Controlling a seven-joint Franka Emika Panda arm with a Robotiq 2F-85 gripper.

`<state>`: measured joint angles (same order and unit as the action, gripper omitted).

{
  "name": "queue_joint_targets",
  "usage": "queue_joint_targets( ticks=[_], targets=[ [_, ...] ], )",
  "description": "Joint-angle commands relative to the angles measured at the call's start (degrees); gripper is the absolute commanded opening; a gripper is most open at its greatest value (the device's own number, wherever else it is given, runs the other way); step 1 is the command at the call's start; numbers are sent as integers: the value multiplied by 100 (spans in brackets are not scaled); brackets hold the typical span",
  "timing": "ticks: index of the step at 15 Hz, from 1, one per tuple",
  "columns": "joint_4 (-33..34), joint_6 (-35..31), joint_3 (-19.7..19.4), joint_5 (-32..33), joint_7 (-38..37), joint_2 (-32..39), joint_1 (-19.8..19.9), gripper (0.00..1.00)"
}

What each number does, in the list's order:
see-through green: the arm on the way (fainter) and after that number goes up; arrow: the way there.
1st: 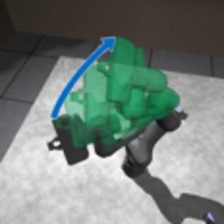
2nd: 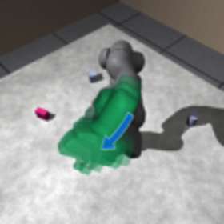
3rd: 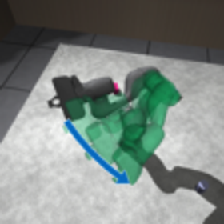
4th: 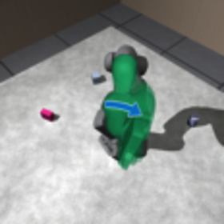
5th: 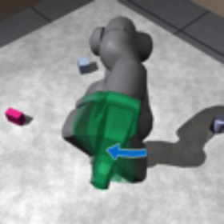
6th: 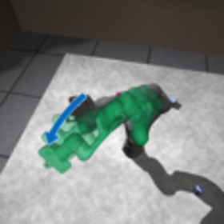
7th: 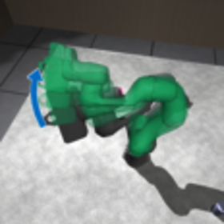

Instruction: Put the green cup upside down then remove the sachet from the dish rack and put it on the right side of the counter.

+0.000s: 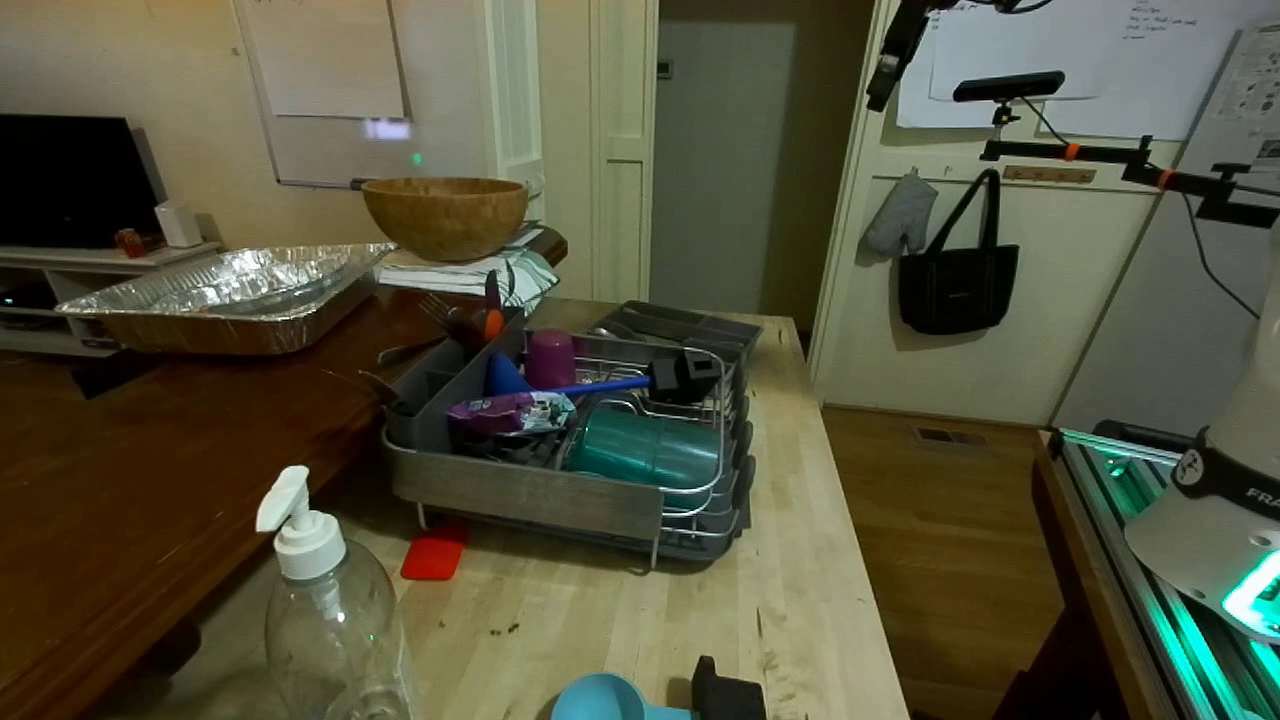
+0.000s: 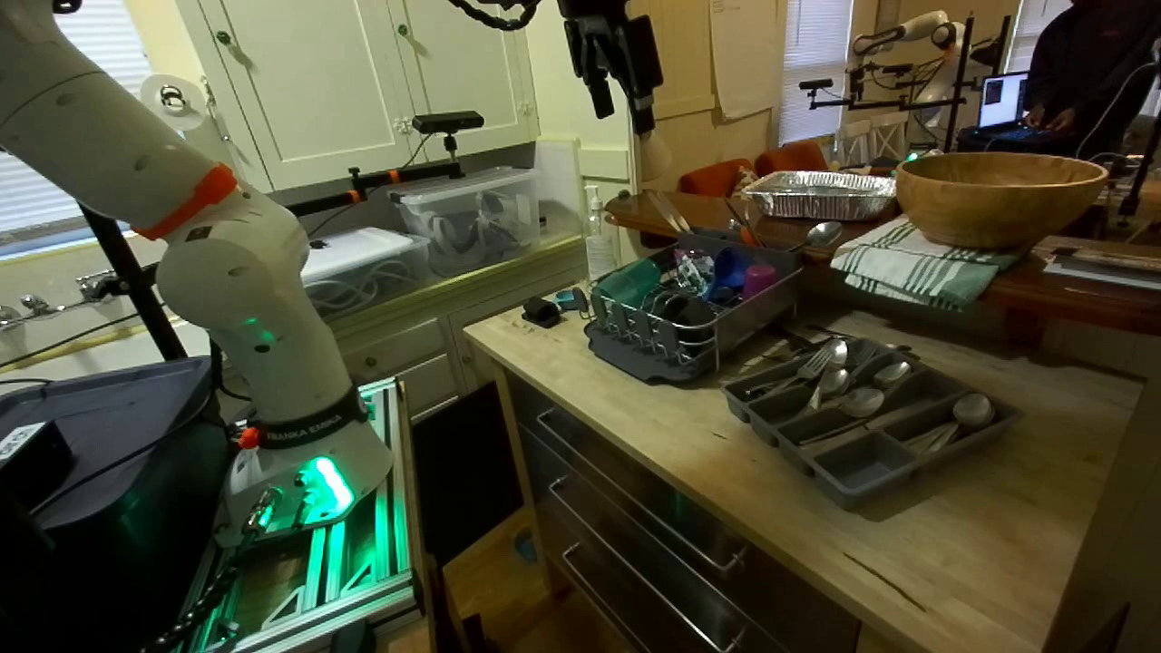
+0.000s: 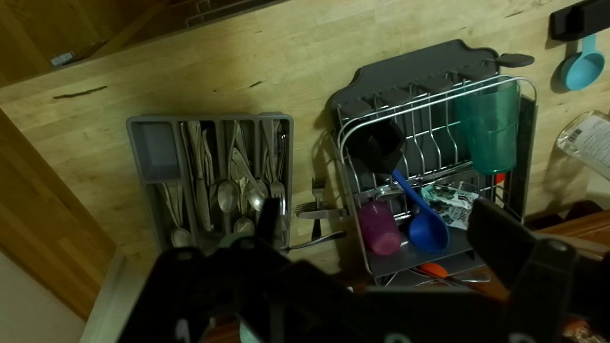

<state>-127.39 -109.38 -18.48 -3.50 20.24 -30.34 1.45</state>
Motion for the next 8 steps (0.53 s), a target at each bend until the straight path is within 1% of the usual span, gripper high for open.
queue_joint_targets(
  ticks=[1, 5, 6, 7, 8],
  targets=[
    [17, 19, 119, -82, 69, 34, 158, 100],
    [17, 19, 119, -82, 69, 34, 158, 100],
    [48, -89, 94, -215, 166, 126, 56, 100],
    [83, -179, 151, -211, 168, 235, 15, 100],
    [126, -261, 165, -354, 374, 363, -143, 100]
  ],
)
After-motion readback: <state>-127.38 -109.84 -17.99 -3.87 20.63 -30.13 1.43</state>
